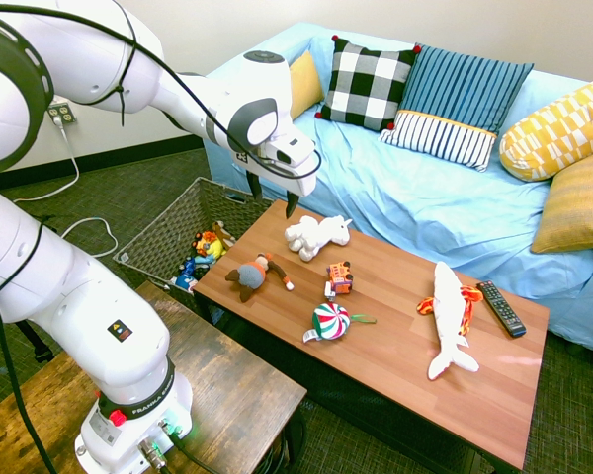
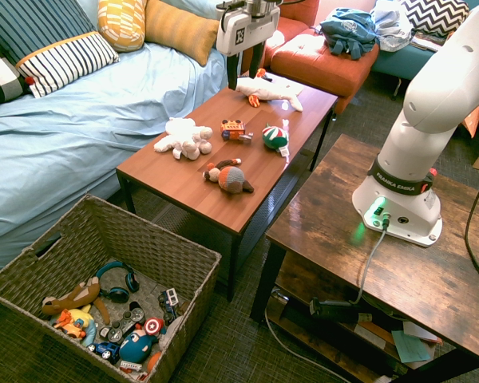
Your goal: Put the toy car in the basket
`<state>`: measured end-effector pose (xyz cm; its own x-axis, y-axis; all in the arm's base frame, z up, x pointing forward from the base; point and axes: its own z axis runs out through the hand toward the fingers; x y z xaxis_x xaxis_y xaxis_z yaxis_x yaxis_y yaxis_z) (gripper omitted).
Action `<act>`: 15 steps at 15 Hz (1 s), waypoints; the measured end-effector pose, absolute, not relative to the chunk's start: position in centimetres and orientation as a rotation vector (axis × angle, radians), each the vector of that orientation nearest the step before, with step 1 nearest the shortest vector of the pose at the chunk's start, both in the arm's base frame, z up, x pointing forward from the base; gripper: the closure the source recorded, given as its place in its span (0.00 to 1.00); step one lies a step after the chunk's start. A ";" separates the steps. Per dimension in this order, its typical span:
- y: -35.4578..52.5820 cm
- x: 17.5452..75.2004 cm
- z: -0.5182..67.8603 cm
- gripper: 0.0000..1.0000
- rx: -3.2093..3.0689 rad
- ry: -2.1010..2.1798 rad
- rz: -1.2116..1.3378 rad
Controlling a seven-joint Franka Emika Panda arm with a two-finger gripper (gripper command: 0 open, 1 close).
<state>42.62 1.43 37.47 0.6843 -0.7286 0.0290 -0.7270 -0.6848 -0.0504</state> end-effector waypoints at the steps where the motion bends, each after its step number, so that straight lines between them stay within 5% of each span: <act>1: 1.4 42.7 37.5 0.00 -2.851 1.232 -0.071; 8: -5.0 44.9 35.9 0.00 -2.925 1.136 -0.090; 15: -10.4 50.0 27.1 0.00 -3.003 0.865 -0.001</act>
